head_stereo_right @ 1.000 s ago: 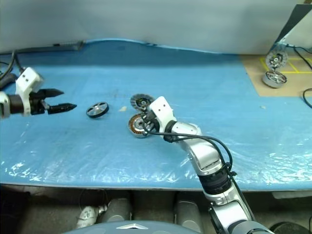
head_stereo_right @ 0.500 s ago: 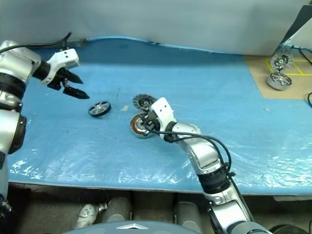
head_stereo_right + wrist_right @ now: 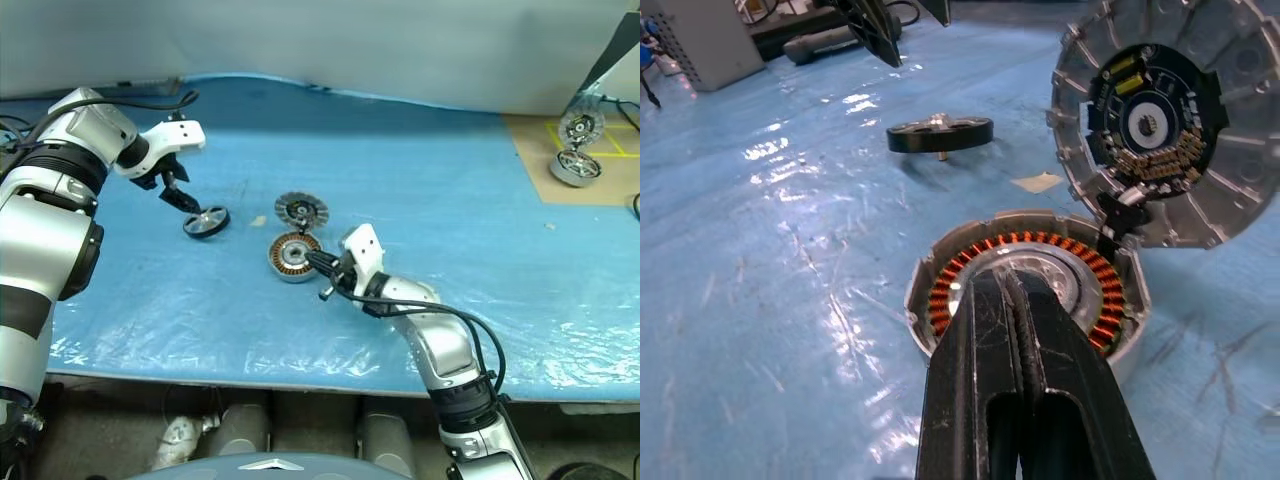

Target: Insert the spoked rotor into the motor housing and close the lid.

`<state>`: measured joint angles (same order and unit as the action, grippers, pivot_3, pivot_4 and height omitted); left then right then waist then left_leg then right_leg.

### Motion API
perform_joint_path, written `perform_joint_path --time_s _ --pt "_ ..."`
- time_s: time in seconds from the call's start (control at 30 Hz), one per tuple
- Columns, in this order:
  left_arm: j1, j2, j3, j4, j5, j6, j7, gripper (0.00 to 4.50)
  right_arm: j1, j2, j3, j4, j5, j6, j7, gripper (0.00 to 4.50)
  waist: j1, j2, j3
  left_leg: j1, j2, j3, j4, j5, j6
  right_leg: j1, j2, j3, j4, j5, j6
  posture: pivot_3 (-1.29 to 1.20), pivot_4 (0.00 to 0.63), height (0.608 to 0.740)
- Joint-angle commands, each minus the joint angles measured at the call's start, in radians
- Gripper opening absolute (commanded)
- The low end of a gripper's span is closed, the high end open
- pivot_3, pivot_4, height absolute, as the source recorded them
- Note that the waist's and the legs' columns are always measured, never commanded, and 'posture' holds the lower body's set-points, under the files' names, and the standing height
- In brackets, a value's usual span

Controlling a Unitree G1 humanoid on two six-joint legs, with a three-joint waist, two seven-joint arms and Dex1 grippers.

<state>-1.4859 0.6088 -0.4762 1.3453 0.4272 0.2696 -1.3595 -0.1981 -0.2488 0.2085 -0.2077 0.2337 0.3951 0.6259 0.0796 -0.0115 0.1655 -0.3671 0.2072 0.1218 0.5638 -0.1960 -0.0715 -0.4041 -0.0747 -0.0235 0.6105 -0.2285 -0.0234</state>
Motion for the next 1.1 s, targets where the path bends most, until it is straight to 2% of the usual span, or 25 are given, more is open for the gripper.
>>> perform_joint_path --time_s 0.03,0.17,0.53,1.1 --pt "-0.037 0.016 0.011 0.004 0.024 0.006 0.015 4.5 0.034 -0.007 0.013 0.087 -0.074 -0.262 0.012 0.01 0.001 0.0 0.0 0.0 0.0 0.0 0.0 0.0 0.0 0.0 0.0 0.0 0.0 0.0 0.0 0.0 0.15 0.74" --pt "-0.022 0.015 0.007 0.006 0.043 0.014 0.023 4.5 0.039 0.009 0.014 0.183 -0.069 -0.347 0.043 0.01 0.001 -0.001 0.0 0.0 0.0 0.0 0.0 0.0 0.0 0.0 0.0 0.0 0.0 0.0 0.0 0.0 0.15 0.74" --pt "0.019 -0.045 0.031 0.014 0.037 0.091 0.087 4.5 -0.017 0.042 0.021 0.284 -0.077 -0.384 0.068 0.01 0.001 -0.001 0.0 0.0 0.0 0.0 0.001 0.0 0.001 0.0 0.0 0.0 0.001 0.0 -0.002 0.0 0.15 0.74" --pt "0.072 -0.091 0.073 0.023 0.024 0.12 0.228 4.5 -0.007 0.058 0.014 0.267 -0.082 -0.378 0.033 0.01 0.007 -0.001 0.001 0.0 0.0 0.0 0.002 0.0 0.001 0.0 0.0 -0.001 0.001 0.0 -0.004 0.0 0.15 0.74"
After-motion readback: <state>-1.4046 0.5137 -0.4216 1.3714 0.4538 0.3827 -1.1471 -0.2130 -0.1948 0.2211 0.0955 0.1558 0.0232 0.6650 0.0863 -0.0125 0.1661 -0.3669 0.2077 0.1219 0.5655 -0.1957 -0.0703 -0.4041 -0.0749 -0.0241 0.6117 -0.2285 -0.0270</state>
